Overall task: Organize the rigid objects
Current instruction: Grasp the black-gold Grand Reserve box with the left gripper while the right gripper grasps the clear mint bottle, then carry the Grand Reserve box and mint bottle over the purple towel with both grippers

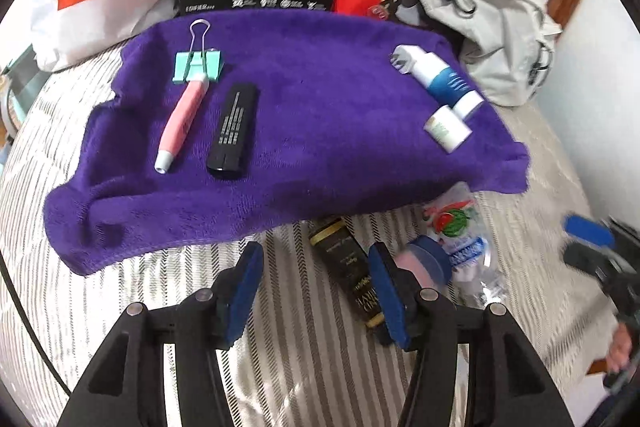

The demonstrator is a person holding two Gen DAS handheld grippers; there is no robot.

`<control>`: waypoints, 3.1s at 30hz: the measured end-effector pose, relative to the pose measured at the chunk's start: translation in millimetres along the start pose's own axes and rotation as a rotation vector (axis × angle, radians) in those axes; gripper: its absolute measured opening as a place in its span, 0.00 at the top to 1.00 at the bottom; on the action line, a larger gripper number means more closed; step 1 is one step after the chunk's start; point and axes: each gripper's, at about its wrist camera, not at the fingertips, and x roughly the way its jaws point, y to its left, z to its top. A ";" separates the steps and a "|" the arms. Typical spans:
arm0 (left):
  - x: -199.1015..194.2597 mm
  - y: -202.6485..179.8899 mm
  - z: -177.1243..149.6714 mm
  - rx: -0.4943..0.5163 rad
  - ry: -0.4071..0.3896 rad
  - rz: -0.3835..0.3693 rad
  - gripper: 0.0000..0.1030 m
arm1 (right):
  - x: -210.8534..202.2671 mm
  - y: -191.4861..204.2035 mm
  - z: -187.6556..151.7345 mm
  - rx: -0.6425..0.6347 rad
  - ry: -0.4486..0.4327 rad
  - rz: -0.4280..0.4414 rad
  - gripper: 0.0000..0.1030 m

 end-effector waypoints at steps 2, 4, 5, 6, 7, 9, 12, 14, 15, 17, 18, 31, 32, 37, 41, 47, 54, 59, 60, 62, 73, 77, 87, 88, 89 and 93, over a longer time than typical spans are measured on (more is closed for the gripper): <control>4.3 -2.7 0.5 -0.011 -0.008 0.003 0.48 | -4.2 -0.1 -9.3 0.015 -0.005 0.008 0.51; 6.5 -9.1 1.0 -0.002 -0.009 0.035 0.48 | -5.6 -1.4 -17.7 0.033 -0.009 0.020 0.51; 7.5 -12.2 0.6 0.015 -0.009 0.053 0.48 | -5.0 -1.6 -20.4 0.040 -0.007 0.024 0.51; 7.6 -16.3 -1.5 0.043 -0.007 0.074 0.48 | -2.7 -1.4 -23.6 0.046 -0.001 0.030 0.51; 6.8 -18.3 -3.9 0.064 -0.003 0.088 0.48 | -1.6 -1.5 -25.3 0.048 0.003 0.031 0.51; 2.9 -18.6 -10.9 0.094 0.004 0.110 0.48 | 0.3 -0.8 -28.1 0.046 0.008 0.033 0.51; -5.6 -10.7 -20.4 0.101 0.012 0.149 0.48 | 2.1 2.8 -29.6 0.036 0.007 0.042 0.51; -9.5 -7.3 -24.2 0.099 0.015 0.165 0.48 | 3.8 5.6 -28.7 0.025 0.008 0.051 0.51; -10.9 -6.0 -26.9 0.094 0.018 0.165 0.48 | 5.1 7.1 -28.1 0.021 0.007 0.056 0.51; -11.1 -6.5 -30.0 0.091 0.014 0.144 0.48 | 9.2 9.6 -25.5 0.019 0.010 0.072 0.51; -10.5 -8.7 -30.5 0.098 0.007 0.142 0.48 | 10.6 10.6 -24.5 0.018 0.011 0.075 0.51; -13.6 -14.0 -35.2 0.135 -0.020 0.098 0.78 | 41.4 38.6 8.2 0.004 0.007 0.070 0.51; -14.5 -12.4 -36.2 0.134 -0.018 0.094 0.78 | 47.1 40.3 13.4 0.007 0.010 0.069 0.51; -20.3 -2.3 -42.6 0.129 -0.013 0.082 0.78 | 70.7 49.2 30.6 0.005 0.036 0.045 0.51; -24.3 8.4 -45.8 0.102 -0.019 0.048 0.78 | 81.7 59.6 33.0 -0.055 0.059 -0.047 0.51; -26.2 20.8 -45.9 0.074 -0.027 -0.007 0.78 | 99.8 73.6 33.6 -0.114 0.095 -0.138 0.50; -30.3 36.8 -47.5 0.065 -0.031 0.025 0.78 | 97.1 71.7 26.7 -0.157 0.031 -0.129 0.59; -33.7 48.6 -49.1 0.053 -0.032 0.039 0.78 | 80.1 52.4 13.3 -0.158 0.075 -0.167 0.60; -34.0 49.6 -49.4 0.053 -0.033 0.045 0.78 | 74.9 45.8 7.8 -0.145 0.083 -0.162 0.60; -34.1 49.1 -50.4 0.060 -0.036 0.052 0.78 | 70.0 38.6 2.1 -0.126 0.083 -0.150 0.60; -33.8 41.3 -52.3 0.082 -0.053 0.102 0.78 | 65.1 39.4 -8.3 -0.125 0.041 -0.166 0.60; -35.7 43.2 -54.4 0.068 -0.056 0.087 0.78 | 63.9 34.3 -6.8 -0.113 0.049 -0.131 0.60; -44.9 54.7 -46.3 0.000 -0.045 0.027 0.78 | 49.5 33.6 -3.8 -0.120 0.060 -0.077 0.60; -46.4 55.0 -44.7 -0.003 -0.048 0.021 0.78 | 47.1 33.7 -2.6 -0.120 0.054 -0.073 0.60; -47.7 54.7 -43.1 -0.003 -0.049 0.018 0.78 | 44.5 33.9 -1.1 -0.121 0.051 -0.067 0.60; -53.1 52.8 -33.6 0.001 -0.054 0.020 0.78 | 36.5 34.5 7.7 -0.122 0.039 -0.035 0.60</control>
